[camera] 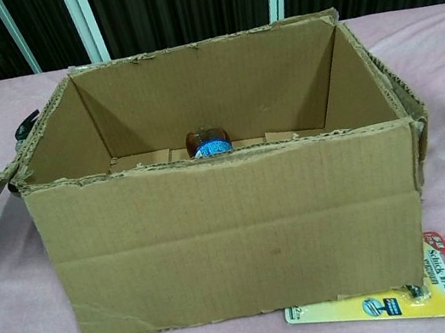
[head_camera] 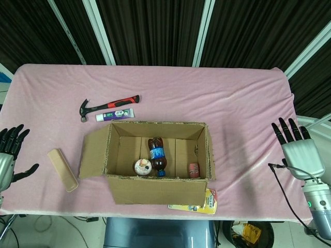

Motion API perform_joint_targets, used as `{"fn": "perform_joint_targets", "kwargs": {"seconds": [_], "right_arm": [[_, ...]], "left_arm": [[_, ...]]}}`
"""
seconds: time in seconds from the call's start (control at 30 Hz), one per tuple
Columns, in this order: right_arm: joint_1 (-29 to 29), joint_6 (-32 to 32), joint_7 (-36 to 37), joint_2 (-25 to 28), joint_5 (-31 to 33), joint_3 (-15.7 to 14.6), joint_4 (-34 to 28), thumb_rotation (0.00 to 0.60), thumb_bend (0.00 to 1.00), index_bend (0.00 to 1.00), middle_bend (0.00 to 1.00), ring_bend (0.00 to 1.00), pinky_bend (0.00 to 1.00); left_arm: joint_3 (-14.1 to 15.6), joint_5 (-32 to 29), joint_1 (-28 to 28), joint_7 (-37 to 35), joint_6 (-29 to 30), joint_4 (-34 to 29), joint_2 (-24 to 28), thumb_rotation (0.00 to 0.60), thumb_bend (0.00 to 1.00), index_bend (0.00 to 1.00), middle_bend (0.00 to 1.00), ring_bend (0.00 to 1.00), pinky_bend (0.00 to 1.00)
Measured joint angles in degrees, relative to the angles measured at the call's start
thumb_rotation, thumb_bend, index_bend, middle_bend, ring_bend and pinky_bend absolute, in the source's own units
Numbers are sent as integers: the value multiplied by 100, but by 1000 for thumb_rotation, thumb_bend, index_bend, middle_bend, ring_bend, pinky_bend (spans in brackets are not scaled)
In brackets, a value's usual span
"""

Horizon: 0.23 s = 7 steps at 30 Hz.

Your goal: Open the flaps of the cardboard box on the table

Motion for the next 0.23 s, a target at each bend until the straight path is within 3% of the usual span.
{"fn": "perform_joint_targets", "kwargs": {"seconds": [0.23], "right_arm": [[-744, 600, 2160, -727, -352, -193, 78, 600, 218, 0, 0, 0, 220]], "left_arm": [[6, -69, 1, 501, -88, -63, -70, 600, 97, 0, 0, 0, 0]]}}
